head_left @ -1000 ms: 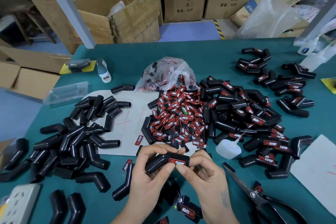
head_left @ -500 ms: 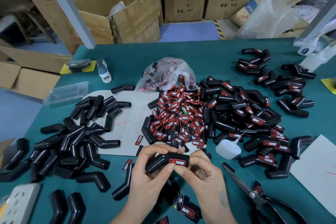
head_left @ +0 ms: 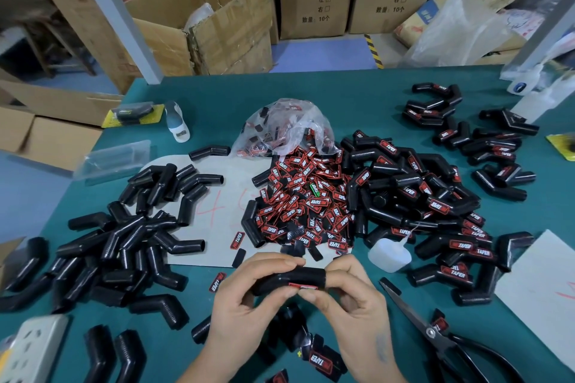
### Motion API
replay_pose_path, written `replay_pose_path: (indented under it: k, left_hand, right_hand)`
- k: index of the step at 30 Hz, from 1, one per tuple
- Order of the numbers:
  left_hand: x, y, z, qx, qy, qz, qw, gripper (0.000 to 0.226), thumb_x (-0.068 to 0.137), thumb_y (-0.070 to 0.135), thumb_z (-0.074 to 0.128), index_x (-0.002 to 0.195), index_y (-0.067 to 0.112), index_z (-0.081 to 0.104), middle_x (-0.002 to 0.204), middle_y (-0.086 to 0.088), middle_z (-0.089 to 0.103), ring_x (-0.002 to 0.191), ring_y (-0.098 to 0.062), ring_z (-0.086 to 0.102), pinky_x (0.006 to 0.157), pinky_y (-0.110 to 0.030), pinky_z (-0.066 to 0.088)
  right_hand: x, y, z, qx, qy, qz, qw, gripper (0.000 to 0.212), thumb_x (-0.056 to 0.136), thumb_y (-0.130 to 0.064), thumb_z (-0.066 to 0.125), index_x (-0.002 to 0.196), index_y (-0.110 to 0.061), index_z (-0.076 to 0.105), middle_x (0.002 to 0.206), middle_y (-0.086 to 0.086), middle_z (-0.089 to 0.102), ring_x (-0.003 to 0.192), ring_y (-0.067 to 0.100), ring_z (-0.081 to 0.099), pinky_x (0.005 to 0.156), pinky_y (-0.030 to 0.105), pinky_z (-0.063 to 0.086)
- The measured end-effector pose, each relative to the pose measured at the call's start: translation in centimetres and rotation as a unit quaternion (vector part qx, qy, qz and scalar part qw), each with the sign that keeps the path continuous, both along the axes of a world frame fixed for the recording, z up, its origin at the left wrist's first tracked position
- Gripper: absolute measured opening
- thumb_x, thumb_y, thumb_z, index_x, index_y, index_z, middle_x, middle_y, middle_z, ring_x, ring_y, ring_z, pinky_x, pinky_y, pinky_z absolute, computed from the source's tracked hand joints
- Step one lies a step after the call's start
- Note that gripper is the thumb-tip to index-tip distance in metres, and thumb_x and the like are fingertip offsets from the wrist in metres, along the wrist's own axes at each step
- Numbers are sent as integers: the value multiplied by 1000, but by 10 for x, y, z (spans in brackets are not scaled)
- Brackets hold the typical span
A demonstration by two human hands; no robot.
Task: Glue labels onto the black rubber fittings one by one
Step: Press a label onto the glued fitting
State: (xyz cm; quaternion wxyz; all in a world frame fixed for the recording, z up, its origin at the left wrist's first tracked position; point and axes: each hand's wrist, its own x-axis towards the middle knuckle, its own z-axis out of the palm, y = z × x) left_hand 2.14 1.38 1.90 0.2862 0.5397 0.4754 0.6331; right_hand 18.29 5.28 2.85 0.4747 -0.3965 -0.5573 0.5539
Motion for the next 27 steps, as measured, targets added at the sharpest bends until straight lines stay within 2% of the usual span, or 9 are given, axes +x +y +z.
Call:
replay_pose_path:
  k: [3,6,10,18,22,24,27]
  left_hand:
    - [0,0,0,-13,1,4,1000,23,97,33,76,119,38,74,118,2,76,110,-29,73,94,-40,59]
    - [0,0,0,-24,1,5,1000,23,95,35,78,118,39,74,116,4,76,108,-27,74,94,-36,59]
    - [0,0,0,-43,-9,8,999,24,93,39,80,116,39,76,114,6,77,105,-23,75,93,-32,60]
    - [-3,-2,0,-57,-9,0,998,24,91,40,81,115,39,76,114,5,78,106,-22,76,94,-28,59]
    - [-3,-1,1,-54,-20,-10,998,23,93,36,80,115,37,76,115,4,78,108,-23,75,95,-30,58]
    - [-3,0,0,-50,-24,-16,998,22,94,34,79,116,36,75,116,3,77,109,-24,74,96,-31,58]
    - [-2,0,0,-50,-30,-22,998,21,95,34,78,115,36,75,117,3,76,111,-26,73,96,-34,58]
  right_hand:
    - [0,0,-1,-14,4,6,1000,32,75,-56,88,87,-27,85,87,3,62,84,34,64,80,53,54]
    - [1,1,-3,-28,4,3,1000,35,73,-59,88,83,-25,85,85,1,62,81,28,64,77,46,55]
    - [1,2,-6,-41,9,4,999,34,71,-57,90,82,-25,85,86,2,62,85,32,64,79,54,55]
    - [1,3,-6,-56,19,5,998,31,70,-55,91,81,-26,85,87,-3,66,89,24,68,83,45,58]
    - [1,2,-4,-63,11,5,998,38,69,-57,91,81,-22,85,86,3,62,86,34,63,81,50,55]
    - [0,2,-4,-72,11,15,997,40,69,-59,90,83,-22,85,86,2,60,86,36,60,81,45,55]
    - [0,2,-2,-81,21,33,996,40,70,-59,89,88,-23,85,86,0,58,83,23,58,81,32,54]
